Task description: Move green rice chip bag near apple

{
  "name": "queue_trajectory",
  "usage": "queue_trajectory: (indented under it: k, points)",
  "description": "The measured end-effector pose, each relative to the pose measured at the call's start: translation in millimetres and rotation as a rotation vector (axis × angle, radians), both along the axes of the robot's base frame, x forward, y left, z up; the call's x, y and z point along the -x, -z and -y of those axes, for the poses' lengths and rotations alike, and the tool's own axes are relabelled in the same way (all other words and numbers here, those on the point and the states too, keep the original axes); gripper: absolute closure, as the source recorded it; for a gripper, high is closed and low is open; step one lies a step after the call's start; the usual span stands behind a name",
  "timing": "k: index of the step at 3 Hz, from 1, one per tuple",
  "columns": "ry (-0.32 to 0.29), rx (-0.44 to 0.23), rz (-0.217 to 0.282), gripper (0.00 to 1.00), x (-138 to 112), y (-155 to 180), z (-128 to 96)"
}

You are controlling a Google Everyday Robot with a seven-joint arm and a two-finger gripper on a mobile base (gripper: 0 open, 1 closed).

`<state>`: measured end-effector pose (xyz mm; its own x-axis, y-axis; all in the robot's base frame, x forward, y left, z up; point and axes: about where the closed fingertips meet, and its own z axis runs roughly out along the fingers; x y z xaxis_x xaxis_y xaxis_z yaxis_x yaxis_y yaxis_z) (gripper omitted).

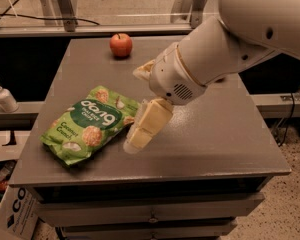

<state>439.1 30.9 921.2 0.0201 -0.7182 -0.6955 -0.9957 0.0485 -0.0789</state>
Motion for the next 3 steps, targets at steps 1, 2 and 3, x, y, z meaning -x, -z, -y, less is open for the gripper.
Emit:
queue_trajectory:
  k: [1,2,3]
  points:
    - [-0.010,-0.024,-0.014,0.00,-5.8,20.9,-32.5]
    - [-0.021,-0.046,-0.030,0.00,-10.7,41.2,-62.5]
    - [-0.033,-0.066,-0.052,0.00,-12.3,65.3,-89.5]
